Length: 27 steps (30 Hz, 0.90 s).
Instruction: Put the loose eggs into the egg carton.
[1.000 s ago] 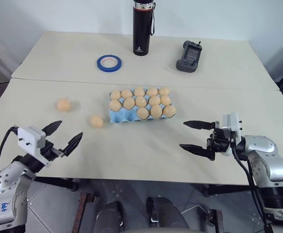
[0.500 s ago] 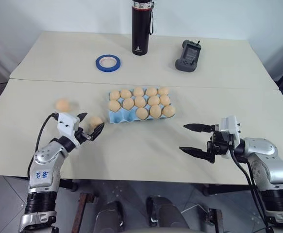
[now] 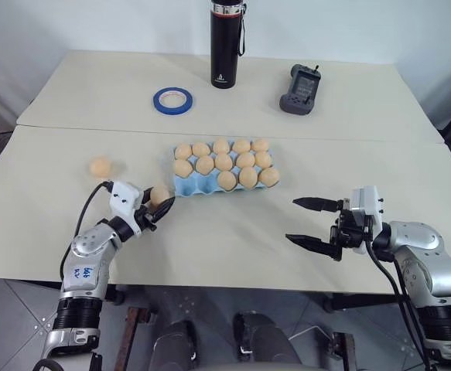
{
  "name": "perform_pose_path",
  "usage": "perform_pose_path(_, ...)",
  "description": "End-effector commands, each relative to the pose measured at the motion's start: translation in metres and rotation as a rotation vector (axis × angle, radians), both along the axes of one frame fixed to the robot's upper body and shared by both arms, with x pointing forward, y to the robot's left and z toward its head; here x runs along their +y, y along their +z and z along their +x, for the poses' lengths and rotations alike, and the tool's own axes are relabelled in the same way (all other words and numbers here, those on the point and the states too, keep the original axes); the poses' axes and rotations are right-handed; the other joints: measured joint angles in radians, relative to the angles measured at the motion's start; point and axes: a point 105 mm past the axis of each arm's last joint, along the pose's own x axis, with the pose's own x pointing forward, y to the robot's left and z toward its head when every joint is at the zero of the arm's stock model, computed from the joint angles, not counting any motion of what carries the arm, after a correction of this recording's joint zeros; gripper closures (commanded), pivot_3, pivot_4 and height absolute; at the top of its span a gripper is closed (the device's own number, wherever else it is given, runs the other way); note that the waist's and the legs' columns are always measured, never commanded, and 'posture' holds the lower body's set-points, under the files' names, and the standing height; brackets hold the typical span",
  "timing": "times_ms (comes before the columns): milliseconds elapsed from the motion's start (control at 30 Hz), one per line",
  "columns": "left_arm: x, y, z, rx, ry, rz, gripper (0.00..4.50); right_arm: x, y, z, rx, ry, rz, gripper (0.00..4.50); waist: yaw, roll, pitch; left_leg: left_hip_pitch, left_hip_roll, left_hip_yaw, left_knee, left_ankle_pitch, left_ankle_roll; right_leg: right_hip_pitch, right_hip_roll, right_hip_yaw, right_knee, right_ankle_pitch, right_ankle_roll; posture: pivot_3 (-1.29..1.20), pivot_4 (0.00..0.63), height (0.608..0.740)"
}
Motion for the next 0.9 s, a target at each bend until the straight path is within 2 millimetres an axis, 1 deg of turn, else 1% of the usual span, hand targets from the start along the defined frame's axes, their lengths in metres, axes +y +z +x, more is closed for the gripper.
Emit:
perform_pose_path(33,-0.034,0.027,-0.012,-0.099,-0.068,-0.057,2.32,-0.004,0.011,-0.001,-0.054,-0.016,-0.003,0.00,0.001,0.000,0.000,0.000,0.000,0.000,0.000,0.000,0.000,0.000,0.000,0.000,0.000,0.000,0.000,0.00,0.150,0.740)
perform_pose_path(167,-0.060,0.049,-0.014,-0.164,-0.063,-0.125,2.32,-0.005,0.010,-0.004,-0.053,-0.026,-0.001,0.00,0.004,0.000,0.000,0.000,0.000,0.000,0.001,0.000,0.000,0.000,0.000,0.000,0.000,0.000,0.001,0.00,0.150,0.740)
perform_pose_path(267,-0.071,0.058,-0.014,-0.168,-0.067,-0.148,2.32,-0.006,0.010,-0.005,-0.053,-0.032,0.000,0.00,0.004,0.000,0.000,0.000,0.000,-0.001,0.001,0.000,0.001,0.001,0.000,0.001,0.000,0.001,0.002,0.00,0.150,0.740)
perform_pose_path(367,-0.074,0.061,-0.016,-0.161,-0.073,-0.142,2.32,-0.007,0.011,-0.005,-0.058,-0.042,0.000,0.00,-0.003,0.000,0.000,0.000,-0.001,0.000,0.001,0.001,0.001,0.001,0.001,0.002,0.000,0.001,0.002,0.00,0.150,0.740)
perform_pose_path(633,-0.057,0.053,-0.018,-0.133,-0.052,-0.088,2.32,-0.008,0.011,-0.003,-0.064,-0.050,-0.001,0.00,-0.001,0.000,0.000,0.000,-0.001,0.000,0.001,0.001,0.000,0.001,0.001,0.002,0.000,0.001,0.002,0.00,0.150,0.740)
perform_pose_path(700,-0.054,0.054,-0.020,-0.135,-0.053,-0.086,2.32,-0.008,0.011,-0.003,-0.062,-0.049,-0.002,0.00,0.000,0.000,0.000,0.000,-0.001,0.000,0.001,0.001,0.000,0.001,0.001,0.002,0.000,0.001,0.002,0.00,0.150,0.740)
perform_pose_path(767,-0.057,0.058,-0.024,-0.137,-0.074,-0.108,2.32,-0.008,0.011,-0.003,-0.062,-0.049,-0.002,0.00,0.001,0.000,0.000,0.000,-0.001,0.000,0.001,0.001,0.000,0.001,0.001,0.002,0.000,0.001,0.002,0.00,0.150,0.740)
perform_pose_path(900,-0.084,0.069,-0.039,-0.119,-0.203,-0.180,2.32,-0.008,0.010,-0.001,-0.059,-0.049,-0.006,0.00,0.001,0.000,0.000,0.000,-0.001,0.000,0.001,0.001,0.000,0.001,0.001,0.002,0.000,0.001,0.002,0.00,0.150,0.740)
